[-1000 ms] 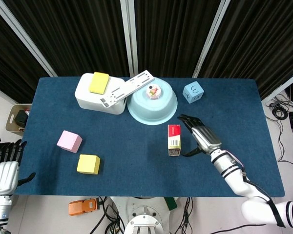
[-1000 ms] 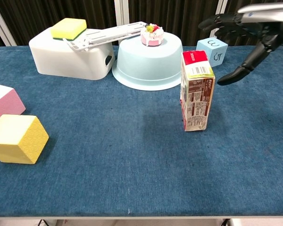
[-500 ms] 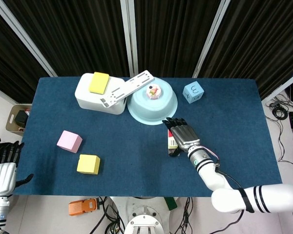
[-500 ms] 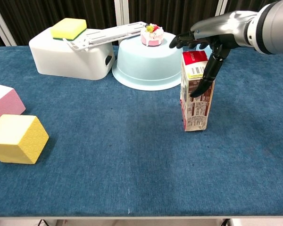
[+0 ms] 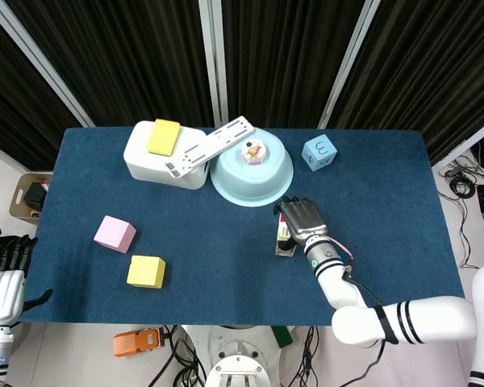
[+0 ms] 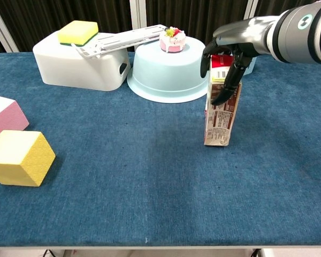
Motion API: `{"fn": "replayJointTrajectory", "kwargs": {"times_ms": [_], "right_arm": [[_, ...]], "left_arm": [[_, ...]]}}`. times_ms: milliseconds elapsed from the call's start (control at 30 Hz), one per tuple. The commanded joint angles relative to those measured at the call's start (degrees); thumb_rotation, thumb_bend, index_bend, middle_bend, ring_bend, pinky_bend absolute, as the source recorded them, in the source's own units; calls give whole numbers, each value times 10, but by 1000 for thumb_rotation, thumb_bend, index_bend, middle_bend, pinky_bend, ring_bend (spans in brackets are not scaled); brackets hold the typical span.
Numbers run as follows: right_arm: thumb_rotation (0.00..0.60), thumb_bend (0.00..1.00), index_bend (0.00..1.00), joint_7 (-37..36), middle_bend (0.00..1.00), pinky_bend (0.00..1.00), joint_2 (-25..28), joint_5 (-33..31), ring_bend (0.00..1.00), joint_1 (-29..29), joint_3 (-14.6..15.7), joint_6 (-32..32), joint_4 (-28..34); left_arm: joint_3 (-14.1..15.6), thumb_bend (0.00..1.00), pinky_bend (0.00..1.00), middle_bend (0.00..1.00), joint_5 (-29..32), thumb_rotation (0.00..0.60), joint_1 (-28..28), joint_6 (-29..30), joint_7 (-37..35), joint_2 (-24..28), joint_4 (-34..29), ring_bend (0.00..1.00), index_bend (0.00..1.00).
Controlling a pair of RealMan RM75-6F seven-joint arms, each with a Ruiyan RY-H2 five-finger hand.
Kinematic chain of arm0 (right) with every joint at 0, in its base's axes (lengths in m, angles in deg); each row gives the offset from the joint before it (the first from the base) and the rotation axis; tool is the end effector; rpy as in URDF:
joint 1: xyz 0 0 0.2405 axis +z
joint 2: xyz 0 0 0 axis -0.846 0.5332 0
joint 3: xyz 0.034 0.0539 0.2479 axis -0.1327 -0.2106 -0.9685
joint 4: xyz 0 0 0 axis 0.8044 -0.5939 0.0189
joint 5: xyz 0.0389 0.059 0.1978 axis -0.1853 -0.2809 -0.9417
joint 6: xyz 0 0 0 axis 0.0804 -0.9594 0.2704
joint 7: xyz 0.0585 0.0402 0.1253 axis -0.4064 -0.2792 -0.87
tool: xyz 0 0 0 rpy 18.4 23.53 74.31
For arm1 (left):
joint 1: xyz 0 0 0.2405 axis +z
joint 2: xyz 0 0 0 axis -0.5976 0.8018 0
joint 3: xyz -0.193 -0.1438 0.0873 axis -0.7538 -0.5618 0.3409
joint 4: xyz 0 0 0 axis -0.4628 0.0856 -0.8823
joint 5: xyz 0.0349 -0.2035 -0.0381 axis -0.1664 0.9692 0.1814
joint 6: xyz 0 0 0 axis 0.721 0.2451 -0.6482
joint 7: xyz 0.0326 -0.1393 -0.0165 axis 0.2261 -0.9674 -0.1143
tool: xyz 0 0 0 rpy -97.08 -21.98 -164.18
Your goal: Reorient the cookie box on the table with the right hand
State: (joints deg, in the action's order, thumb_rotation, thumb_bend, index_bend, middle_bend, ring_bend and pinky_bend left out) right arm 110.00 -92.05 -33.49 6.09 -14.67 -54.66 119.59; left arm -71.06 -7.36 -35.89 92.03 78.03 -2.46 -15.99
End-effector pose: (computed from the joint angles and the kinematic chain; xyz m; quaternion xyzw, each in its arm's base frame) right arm -0.0588 -0.3252 0.0219 0.7335 -0.4562 0.2695 0.4257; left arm -0.3460 0.1424 0.1264 -0.5729 -0.4015 -0.3168 0.6405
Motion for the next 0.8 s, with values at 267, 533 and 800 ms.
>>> {"fn": "replayJointTrajectory", "kwargs": {"times_ms": [267,533,800], "right_arm": [[600,328,490,-268,360,450,54,276,370,-145,-11,57,-1],[600,328,487,-591,365,437,-20,546,368,-231,23,89,-189],[600,328,457,-860,365,407,-165,712,349,-248,69,34,-471]], "left_arm": [[-2,132,0,0,-2,600,-2,1,6,-1,-5,0,0],[-2,132,0,0,-5,600,-6,-3,14,-5,-10,0,0],[-1,132,0,0,-5,600,-9,-7,24,-6,-20,0,0]]}}
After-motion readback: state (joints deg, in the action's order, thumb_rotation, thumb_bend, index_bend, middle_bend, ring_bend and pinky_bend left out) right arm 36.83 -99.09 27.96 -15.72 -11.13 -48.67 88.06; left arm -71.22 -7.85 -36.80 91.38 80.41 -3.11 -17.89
